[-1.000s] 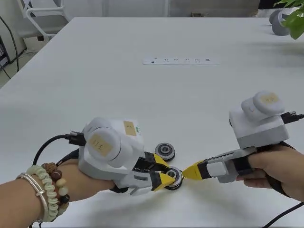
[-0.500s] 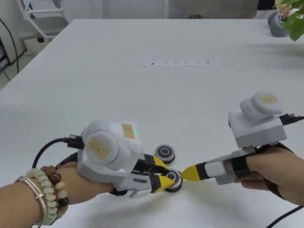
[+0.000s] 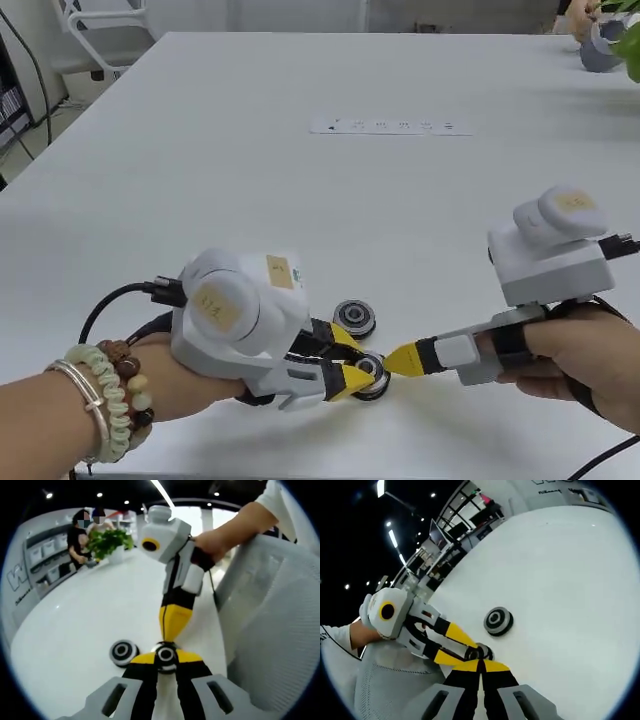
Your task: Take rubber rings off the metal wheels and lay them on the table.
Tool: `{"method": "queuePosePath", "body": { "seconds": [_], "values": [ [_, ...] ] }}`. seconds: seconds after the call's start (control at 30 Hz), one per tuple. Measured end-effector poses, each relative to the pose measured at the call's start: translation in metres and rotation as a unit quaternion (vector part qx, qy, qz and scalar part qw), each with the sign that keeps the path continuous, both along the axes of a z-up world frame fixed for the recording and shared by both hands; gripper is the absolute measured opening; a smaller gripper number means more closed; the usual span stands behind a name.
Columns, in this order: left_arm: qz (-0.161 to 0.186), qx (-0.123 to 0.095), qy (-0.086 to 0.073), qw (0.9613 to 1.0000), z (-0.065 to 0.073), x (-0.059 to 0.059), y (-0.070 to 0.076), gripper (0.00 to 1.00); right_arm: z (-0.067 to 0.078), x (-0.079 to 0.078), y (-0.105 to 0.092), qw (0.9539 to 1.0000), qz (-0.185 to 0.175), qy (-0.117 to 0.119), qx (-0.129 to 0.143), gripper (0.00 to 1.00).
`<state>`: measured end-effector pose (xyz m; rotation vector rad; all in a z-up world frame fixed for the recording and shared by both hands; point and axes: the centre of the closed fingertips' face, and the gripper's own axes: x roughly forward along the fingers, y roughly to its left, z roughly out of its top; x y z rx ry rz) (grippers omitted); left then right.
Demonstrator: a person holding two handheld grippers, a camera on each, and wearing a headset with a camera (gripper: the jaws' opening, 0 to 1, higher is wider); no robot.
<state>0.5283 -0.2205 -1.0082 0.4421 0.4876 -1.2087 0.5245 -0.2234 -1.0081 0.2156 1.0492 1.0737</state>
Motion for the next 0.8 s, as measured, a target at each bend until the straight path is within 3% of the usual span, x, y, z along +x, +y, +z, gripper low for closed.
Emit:
{"method": "queuePosePath", "body": {
  "seconds": [0.8],
  "values": [
    [0.0,0.0,-0.004,1.0,0.0,0.0006,-0.0003,0.14,0.0007,0.0011,0.0024,0.9997,0.015,-0.017,-0.008,0.0]
  ]
}}
